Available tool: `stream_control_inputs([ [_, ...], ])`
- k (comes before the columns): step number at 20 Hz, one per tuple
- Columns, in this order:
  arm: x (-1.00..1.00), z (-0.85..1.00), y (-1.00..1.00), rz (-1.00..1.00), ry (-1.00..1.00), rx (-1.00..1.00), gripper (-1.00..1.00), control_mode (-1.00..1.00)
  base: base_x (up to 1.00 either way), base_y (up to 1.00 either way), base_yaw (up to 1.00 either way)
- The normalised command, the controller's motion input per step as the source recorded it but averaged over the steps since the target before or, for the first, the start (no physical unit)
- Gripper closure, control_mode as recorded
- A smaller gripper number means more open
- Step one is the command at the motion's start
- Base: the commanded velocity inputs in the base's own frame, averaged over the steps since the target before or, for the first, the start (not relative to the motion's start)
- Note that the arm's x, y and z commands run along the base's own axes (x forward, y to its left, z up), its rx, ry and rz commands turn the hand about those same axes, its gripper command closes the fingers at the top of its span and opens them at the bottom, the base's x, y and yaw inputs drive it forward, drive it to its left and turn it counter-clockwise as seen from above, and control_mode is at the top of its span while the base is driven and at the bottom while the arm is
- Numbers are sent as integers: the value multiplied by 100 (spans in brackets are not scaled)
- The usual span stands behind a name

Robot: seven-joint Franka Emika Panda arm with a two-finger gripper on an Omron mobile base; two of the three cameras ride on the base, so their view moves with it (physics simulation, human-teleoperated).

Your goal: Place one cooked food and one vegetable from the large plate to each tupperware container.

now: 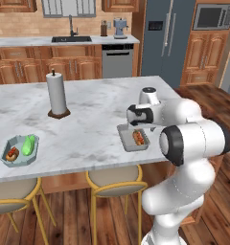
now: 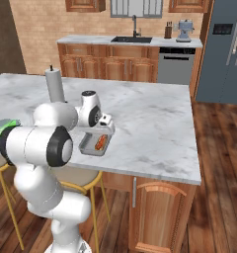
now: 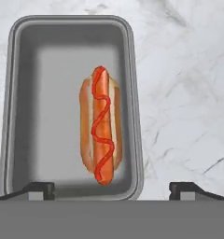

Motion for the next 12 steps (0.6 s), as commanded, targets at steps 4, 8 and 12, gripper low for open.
stream_control_inputs([
  [4, -100, 97, -4, -1, 0, 1, -100, -100, 0, 0, 0],
  [8, -100, 62, -10, -2, 0, 0, -100, -100, 0, 0, 0],
  [12, -100, 19, -1, 1, 0, 0, -100, -100, 0, 0, 0],
])
